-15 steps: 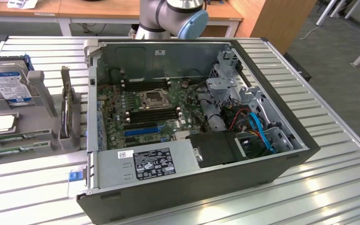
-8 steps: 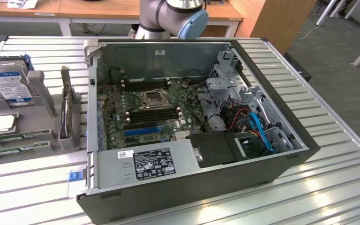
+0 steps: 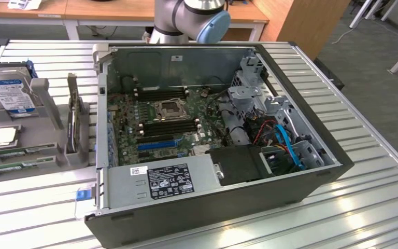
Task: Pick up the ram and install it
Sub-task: 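Pick up the ram and move it above insertion slot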
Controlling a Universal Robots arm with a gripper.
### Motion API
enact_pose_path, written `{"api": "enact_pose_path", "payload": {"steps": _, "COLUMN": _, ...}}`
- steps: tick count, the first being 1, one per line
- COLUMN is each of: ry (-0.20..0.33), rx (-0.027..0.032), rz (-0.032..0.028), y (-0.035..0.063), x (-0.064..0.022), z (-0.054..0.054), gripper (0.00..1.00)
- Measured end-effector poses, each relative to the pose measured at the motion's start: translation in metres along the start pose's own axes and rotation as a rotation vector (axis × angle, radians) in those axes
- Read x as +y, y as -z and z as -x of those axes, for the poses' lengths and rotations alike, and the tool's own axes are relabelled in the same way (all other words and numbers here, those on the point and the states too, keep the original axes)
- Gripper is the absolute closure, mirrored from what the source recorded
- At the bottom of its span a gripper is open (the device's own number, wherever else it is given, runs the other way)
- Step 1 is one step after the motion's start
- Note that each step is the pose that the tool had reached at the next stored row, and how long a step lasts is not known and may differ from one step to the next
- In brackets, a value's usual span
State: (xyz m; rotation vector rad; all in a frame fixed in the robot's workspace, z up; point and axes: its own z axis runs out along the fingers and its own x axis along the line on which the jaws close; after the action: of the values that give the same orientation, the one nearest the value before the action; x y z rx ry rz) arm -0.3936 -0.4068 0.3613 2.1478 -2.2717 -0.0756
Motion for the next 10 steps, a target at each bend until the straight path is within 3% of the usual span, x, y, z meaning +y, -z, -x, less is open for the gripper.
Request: {"api": "enact_pose_path", "payload": {"steps": 10, "ry": 0.0, "rx": 0.0, "rz": 0.0, "y": -0.0076, "x": -0.0004, "z": -0.0001, "gripper": 0.69}}
